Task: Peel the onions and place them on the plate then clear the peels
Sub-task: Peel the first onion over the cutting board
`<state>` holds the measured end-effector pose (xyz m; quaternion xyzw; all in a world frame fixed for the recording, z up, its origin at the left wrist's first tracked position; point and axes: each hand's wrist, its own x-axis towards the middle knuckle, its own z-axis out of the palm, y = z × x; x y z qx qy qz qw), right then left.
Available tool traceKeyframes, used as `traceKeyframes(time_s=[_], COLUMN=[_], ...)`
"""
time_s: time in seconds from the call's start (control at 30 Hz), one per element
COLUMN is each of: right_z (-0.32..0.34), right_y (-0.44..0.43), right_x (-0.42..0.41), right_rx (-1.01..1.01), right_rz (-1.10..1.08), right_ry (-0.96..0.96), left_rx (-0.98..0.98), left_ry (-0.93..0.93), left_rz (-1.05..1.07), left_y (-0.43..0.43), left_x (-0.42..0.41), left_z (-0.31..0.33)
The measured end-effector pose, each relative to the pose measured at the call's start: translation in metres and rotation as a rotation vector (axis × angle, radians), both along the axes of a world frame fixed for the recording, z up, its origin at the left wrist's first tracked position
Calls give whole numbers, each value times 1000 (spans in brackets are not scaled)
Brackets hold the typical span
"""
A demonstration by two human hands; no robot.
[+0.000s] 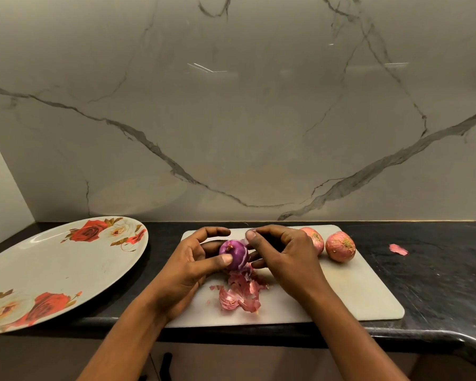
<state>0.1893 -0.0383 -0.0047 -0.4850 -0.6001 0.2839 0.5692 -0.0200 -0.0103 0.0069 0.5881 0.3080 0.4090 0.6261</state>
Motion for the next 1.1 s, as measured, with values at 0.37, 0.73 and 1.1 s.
traceKeyframes(time_s=[0.37,0.73,1.1], right_z=[-8,-7,-5], right_y=[8,4,6], right_x=[4,2,5], right_rx=[75,137,29], right_rz=[1,-94,-177], right_ry=[-147,-249,54], left_rx=[112,139,105], left_ry=[93,146,34], left_rz=[81,125,70], left_y=[-1,-7,-5], left_x=[0,6,3], left_z=[-4,0,-1])
